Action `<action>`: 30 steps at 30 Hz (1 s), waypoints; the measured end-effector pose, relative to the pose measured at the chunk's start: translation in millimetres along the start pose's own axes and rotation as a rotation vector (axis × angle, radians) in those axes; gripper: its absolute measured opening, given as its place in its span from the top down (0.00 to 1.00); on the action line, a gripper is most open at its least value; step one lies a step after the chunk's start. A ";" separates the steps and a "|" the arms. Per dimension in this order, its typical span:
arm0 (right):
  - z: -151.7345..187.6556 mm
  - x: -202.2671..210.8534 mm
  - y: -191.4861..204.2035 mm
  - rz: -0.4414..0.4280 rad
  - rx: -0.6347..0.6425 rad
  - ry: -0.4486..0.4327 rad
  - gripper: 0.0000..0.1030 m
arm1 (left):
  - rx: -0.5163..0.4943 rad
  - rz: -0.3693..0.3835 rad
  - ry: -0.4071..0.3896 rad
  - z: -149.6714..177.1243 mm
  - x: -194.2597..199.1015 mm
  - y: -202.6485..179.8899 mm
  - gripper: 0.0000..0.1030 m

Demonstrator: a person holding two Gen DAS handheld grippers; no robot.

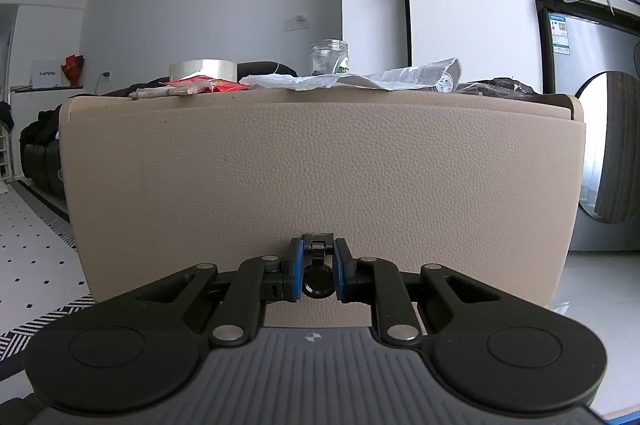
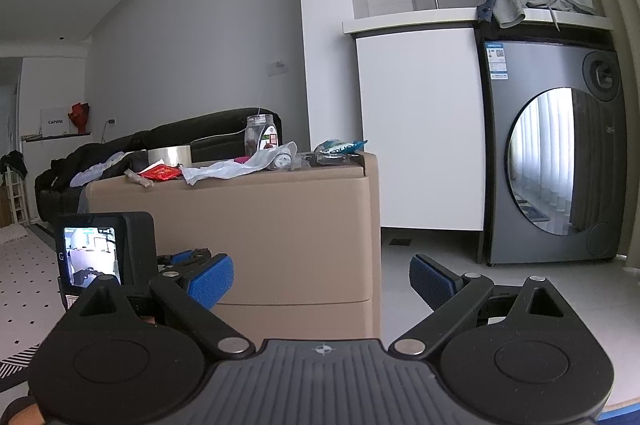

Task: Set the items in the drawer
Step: 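Pull the drawer knob outward with the left gripper to open the drawer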

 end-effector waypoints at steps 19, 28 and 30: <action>-2.1 0.7 2.9 -0.006 0.008 -0.004 0.06 | 0.003 -0.010 -0.005 1.1 -2.0 -2.1 0.84; -5.2 4.3 4.4 -0.005 0.008 -0.013 0.06 | 0.013 -0.004 0.000 0.1 7.1 0.2 0.84; -6.3 5.8 5.6 -0.010 0.009 -0.016 0.06 | 0.018 -0.003 0.003 -0.3 9.3 0.8 0.84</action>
Point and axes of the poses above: each gripper's, at about its wrist camera, not at the fingertips, and x roughly against the way its jaws point, y to its left, z to its underside, the point moved 2 cm from there along -x, roughly the way its jaws point, and after that the axes turned 13 degrees about -y, right-handed, at the moved point
